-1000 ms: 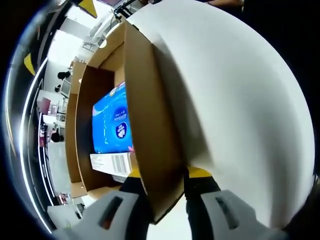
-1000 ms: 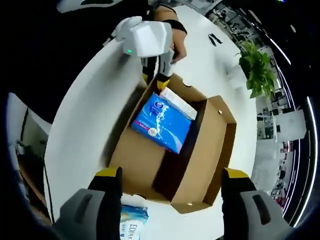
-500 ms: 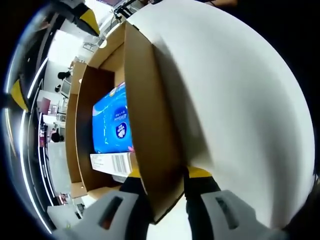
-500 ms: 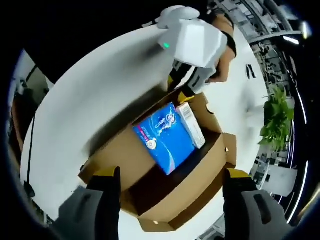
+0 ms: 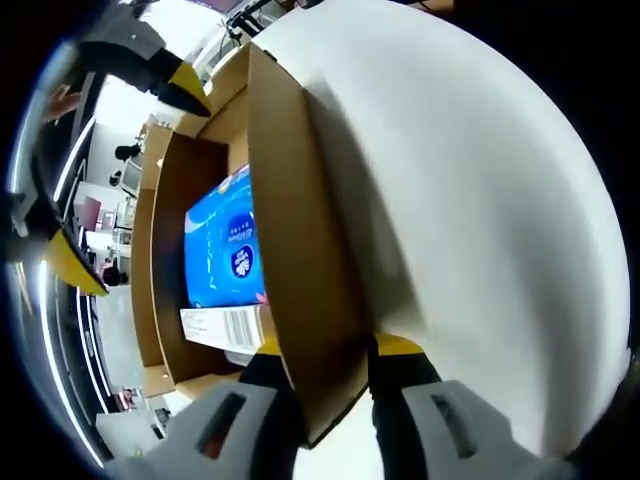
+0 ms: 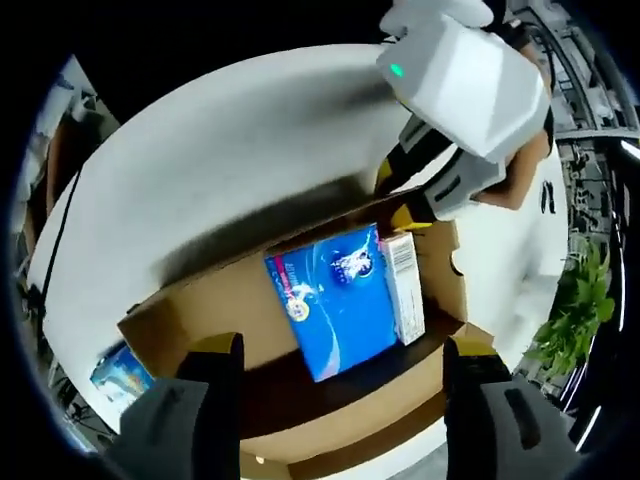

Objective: Operate the shoe box by opening the lid, removing the specified soft item, and placing it in the target area until the item is outside and the box remains undamaged.

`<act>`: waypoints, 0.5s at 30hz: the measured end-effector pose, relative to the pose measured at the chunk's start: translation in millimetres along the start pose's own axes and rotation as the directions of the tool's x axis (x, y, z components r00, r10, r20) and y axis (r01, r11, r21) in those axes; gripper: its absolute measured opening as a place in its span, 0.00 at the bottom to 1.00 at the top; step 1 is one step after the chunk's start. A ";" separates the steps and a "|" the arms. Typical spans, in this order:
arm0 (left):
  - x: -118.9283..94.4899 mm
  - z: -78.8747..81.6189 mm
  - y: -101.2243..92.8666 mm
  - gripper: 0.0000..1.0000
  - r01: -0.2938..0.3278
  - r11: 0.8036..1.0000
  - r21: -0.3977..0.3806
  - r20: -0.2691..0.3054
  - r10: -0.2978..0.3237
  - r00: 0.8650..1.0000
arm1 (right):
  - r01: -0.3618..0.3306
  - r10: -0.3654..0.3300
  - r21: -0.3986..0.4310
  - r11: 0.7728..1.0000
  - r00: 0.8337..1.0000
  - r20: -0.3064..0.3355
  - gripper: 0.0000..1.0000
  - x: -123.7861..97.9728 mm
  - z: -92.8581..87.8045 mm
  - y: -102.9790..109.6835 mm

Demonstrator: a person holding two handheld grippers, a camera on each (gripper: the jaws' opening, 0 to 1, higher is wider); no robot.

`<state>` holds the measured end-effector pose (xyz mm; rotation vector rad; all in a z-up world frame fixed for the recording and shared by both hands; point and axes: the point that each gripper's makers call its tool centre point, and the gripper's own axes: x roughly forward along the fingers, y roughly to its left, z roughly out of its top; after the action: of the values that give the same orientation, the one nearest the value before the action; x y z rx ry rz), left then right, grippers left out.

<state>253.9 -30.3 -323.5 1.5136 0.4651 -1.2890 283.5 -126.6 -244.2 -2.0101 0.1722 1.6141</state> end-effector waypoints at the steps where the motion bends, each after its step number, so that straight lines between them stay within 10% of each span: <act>1: 0.1 0.0 -0.1 0.23 0.000 1.000 0.000 0.000 0.000 1.000 | 0.001 -0.001 0.000 1.000 1.000 0.000 0.82 -0.4 -0.2 -0.3; 15: 1.1 0.5 -0.9 0.23 0.000 1.000 0.005 0.002 0.000 1.000 | -0.090 0.091 -0.110 0.990 0.996 0.003 0.80 36.1 0.0 10.1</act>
<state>253.3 -30.7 -324.8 1.5164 0.4613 -1.2919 288.9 -126.6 -281.3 -2.1054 0.1769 1.7215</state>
